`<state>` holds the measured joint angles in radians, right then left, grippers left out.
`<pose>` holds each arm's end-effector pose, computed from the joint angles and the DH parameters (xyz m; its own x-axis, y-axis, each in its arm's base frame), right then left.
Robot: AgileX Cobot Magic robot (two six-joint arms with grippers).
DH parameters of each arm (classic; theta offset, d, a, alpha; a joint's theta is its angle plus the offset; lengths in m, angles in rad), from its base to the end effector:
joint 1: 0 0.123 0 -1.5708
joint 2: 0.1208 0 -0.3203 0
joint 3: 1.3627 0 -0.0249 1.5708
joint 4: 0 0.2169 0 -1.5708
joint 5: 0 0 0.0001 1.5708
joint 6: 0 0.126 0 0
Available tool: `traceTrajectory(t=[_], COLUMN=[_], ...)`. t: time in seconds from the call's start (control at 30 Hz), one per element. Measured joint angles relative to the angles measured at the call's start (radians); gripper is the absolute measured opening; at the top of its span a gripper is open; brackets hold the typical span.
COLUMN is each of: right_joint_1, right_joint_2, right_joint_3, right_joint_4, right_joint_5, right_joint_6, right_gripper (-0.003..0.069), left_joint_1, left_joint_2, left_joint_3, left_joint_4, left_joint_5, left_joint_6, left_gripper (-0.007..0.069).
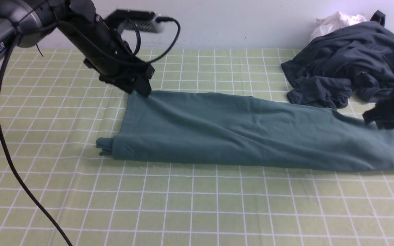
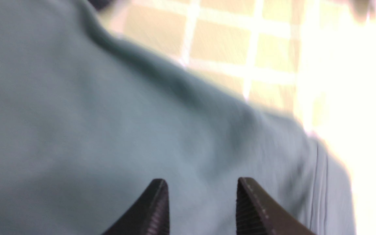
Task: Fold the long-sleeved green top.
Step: Use the right arm to clamp the right edge of the fabric
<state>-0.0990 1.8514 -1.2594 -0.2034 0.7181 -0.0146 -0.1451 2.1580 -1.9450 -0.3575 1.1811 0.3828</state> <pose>0.3673 -0.0533 0.2178 -0.9429 -0.0736 -0.3248 -0.0142 0.9833 -0.1816 0.4496 -0.1069 0.2495 -0.8668 0.3556 -0.3496 0.4482 0.8629 -0.2335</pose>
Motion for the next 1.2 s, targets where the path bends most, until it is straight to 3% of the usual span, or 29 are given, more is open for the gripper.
traceTrajectory(t=[0.07,0.17,0.37,0.7,1.03,1.2], right_joint_1=[-0.029,-0.120,-0.205,-0.234,-0.239,-0.240], right_joint_2=[0.022,0.098,0.057,0.019,0.135,0.136], right_joint_3=[0.015,0.039,0.036,0.031,0.018,0.013], right_joint_4=[0.010,0.012,-0.043,-0.007,0.120,0.167], right_joint_5=[-0.004,-0.027,-0.037,-0.037,-0.046,-0.046], right_joint_6=[0.015,0.090,0.230,0.211,0.094,0.001], right_gripper=[0.0248,0.0227,0.0273,0.0293,0.0293,0.0219], left_joint_1=[0.000,0.005,0.021,0.037,0.038,0.038], left_joint_2=[0.018,0.085,0.102,-0.254,-0.703,-0.870], left_joint_3=[0.019,0.082,0.098,0.100,0.146,0.255], left_joint_4=[0.000,0.039,0.085,0.096,0.087,0.128], left_joint_5=[0.002,-0.033,-0.052,-0.002,0.032,-0.018], left_joint_6=[0.010,0.006,-0.042,0.031,0.100,0.101], left_gripper=[0.0221,0.0095,0.0001,-0.0004,-0.0004,-0.0004])
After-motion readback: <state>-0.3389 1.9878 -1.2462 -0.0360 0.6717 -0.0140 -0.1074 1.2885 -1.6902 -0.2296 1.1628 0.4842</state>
